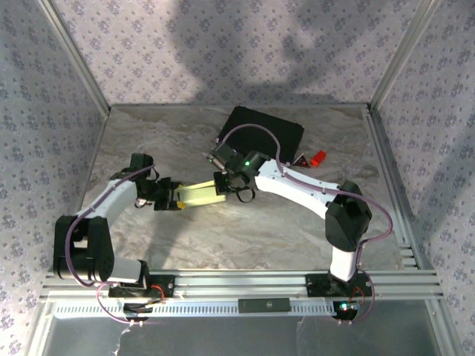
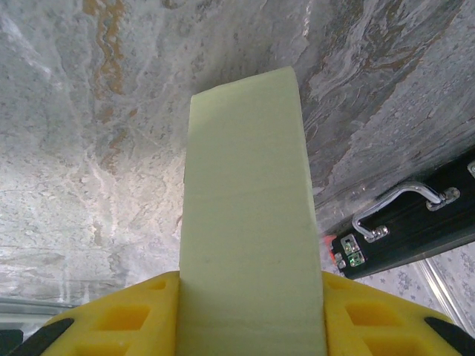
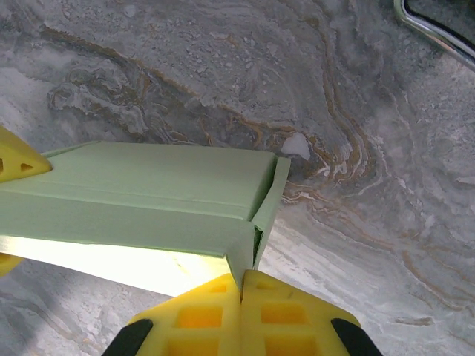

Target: Fold the paper box

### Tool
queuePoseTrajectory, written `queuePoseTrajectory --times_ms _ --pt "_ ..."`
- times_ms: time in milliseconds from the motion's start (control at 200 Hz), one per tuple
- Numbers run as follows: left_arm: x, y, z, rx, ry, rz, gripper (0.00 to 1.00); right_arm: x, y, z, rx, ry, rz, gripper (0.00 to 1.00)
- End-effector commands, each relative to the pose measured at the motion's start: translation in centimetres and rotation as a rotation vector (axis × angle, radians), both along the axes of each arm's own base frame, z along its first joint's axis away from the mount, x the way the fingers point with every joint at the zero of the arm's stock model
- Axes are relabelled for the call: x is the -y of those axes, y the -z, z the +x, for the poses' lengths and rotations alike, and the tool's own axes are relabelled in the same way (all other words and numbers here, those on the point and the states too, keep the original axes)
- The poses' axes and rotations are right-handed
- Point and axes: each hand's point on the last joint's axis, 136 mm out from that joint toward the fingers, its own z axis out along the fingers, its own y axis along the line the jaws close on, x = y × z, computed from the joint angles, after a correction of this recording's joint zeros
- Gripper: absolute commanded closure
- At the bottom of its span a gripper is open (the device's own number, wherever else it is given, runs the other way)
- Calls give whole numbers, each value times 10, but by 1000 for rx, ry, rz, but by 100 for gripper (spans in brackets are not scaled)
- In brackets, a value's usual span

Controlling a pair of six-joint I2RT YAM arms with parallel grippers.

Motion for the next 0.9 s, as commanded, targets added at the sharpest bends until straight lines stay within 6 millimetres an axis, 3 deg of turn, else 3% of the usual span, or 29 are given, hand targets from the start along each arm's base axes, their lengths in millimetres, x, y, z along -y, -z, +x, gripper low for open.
queuePoseTrajectory --times_ms 0,150,335,730,835,895 --pt "-3 2 -4 -16 -20 43 84 -10 -14 4 -31 35 73 100" --pt "0 3 -3 -9 -28 33 86 -12 -15 4 -33 39 79 100" --pt "0 4 -2 -13 -32 32 86 -6 -1 2 -12 55 50 100" --pt "-1 7 0 -30 -19 22 86 -4 21 3 171 79 -6 100" --pt "-3 7 4 -10 -8 15 79 -2 24 5 189 86 -27 100" --pt "-2 6 8 17 4 1 67 -1 26 6 188 86 -55 100"
